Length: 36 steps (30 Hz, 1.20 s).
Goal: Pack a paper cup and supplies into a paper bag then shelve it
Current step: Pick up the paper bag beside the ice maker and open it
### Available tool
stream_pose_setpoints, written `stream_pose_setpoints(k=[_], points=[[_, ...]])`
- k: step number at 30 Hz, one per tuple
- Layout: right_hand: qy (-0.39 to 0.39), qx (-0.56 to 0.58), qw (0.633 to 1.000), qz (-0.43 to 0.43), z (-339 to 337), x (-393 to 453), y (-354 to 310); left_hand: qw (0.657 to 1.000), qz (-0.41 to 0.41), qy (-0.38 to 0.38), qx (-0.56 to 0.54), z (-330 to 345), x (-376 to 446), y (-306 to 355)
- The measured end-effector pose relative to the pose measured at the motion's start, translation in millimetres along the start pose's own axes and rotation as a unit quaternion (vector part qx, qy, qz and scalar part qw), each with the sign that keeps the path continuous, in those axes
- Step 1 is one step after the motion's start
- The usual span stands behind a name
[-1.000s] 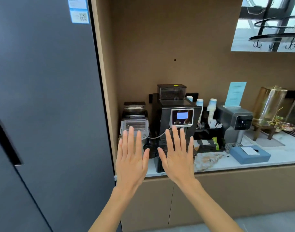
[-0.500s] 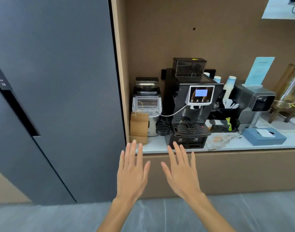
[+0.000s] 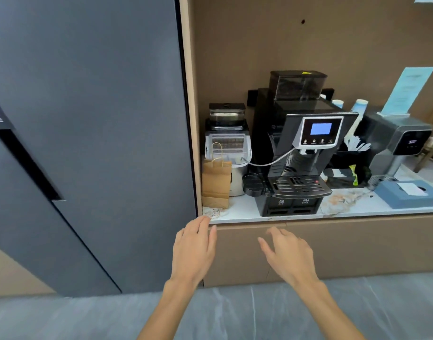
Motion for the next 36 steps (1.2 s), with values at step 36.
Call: stream_pose_setpoints(k=[36], points=[[-0.173,0.438,0.881,-0.058,162.3,382.8,-86.1,0.877,-0.326,0.026,-0.351,127.2,257.2,-91.3]])
Point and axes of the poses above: each hand's wrist, its own x-axis towards the middle knuckle, its own z-axis out of the palm, y = z × x, the point moved 5 cm from there along x, towards the middle knuckle, and after that the axes turned 13 degrees about -x, right-handed, at the moved point
